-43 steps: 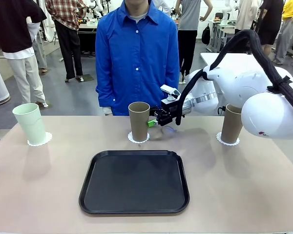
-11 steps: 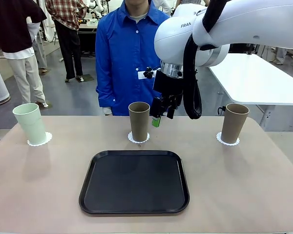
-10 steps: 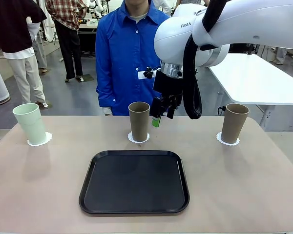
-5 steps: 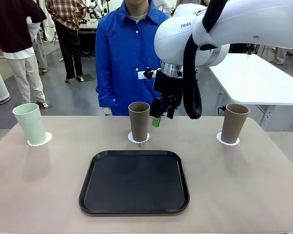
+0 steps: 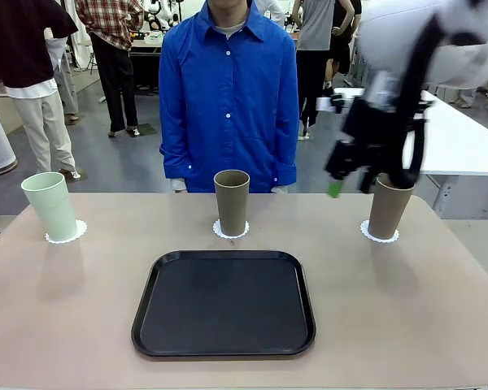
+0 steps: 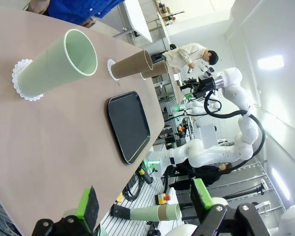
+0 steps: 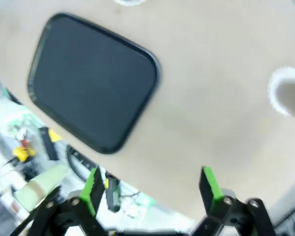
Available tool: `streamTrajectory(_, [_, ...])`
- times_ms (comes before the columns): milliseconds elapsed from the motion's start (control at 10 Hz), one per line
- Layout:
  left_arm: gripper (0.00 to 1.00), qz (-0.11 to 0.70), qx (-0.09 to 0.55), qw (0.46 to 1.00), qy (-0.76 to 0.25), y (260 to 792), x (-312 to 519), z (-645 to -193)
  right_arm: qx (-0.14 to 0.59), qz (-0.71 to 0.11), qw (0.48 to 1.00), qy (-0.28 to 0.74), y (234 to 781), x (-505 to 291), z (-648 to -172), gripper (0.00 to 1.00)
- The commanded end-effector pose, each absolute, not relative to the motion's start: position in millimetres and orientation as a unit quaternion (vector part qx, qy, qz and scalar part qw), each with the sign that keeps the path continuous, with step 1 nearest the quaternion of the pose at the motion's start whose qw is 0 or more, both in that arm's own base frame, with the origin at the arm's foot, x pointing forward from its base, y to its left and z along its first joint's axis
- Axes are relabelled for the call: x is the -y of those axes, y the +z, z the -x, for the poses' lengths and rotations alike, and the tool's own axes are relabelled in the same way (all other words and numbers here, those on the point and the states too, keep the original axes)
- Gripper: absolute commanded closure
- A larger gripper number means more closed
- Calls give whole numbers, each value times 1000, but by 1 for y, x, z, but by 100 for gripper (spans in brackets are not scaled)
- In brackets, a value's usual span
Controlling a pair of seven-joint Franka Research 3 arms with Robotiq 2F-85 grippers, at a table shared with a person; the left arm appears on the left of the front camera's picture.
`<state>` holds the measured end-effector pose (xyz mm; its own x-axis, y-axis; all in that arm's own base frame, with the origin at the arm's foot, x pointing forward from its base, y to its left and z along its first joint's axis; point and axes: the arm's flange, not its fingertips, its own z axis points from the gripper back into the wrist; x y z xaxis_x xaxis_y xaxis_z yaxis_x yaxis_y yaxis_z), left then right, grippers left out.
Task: Place coasters on the table and set cups on them.
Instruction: Take one Reusable plastic cup from the Flat Tray and place it on a coaster set by the human.
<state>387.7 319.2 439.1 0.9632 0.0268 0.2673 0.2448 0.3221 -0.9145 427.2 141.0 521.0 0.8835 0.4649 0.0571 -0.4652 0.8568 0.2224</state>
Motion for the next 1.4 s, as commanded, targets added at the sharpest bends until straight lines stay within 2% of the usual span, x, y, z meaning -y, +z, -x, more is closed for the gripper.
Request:
streamTrajectory(0, [0,579,118,803,-72,442,-320,-387,-11,-107,980,166,518,-117,-404,0])
streamTrajectory(200, [0,579,118,803,-72,442,-320,-387,-18,-85,993,81,507,-65,-383,0])
streamTrajectory(500, [0,579,118,803,-72,442,-320,-387,15,-24,1000,-6,494,-25,-372,0])
streamTrajectory(600, [0,579,118,803,-72,442,-320,-387,78,-34,996,-2,490,-31,-378,0])
streamTrajectory(700, [0,579,118,803,-72,442,-320,-387,2,-57,998,28,502,-23,-377,0])
streamTrajectory(1100, [0,579,118,803,-72,442,-320,-387,15,-53,998,20,498,-23,-375,0])
streamTrajectory(1200, [0,579,118,803,-72,442,-320,-387,-4,-31,990,138,496,-10,-377,0])
streamTrajectory(1300, [0,579,118,803,-72,442,-320,-387,-3,-72,987,147,502,26,-377,0])
